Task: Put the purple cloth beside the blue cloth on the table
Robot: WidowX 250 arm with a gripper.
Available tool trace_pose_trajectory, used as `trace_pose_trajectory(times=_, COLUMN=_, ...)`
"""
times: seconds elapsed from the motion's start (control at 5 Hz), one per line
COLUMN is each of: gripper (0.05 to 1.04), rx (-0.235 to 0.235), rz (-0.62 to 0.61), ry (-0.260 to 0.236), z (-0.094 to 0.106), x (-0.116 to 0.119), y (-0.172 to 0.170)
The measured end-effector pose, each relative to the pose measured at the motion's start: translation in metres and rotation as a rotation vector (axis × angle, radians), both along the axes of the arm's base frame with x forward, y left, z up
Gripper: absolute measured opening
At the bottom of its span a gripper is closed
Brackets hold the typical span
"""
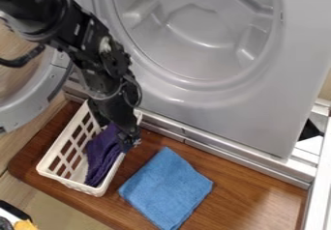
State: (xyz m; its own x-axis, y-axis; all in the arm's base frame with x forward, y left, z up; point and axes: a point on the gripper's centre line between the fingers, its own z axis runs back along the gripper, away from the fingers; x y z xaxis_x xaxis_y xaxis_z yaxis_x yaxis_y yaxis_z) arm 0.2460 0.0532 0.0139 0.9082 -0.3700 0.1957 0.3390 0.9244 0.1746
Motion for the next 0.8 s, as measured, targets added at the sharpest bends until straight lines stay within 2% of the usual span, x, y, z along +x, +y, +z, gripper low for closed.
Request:
trace_pose_trajectory(times=0.2, gripper=0.999, rx=-0.018, rz=0.000, ry=0.031, z=-0.0148, x=0.0006, y=-0.0064)
trace_pose_trajectory(times=0.4, gripper=0.999, rx=-0.037, rz=-0.004, ry=0.026, z=-0.0202, x=0.0028, y=-0.0097)
trace_pose_trajectory(times=0.6, gripper=0.952, rx=-0.024, rz=-0.005, ry=0.031, z=-0.0229, x=0.0030, y=-0.0112)
trace_pose_trajectory(times=0.8, gripper=0.670, rx=-0.006, rz=0.008, ry=0.036, z=-0.0242, x=0.0003, y=-0.0093)
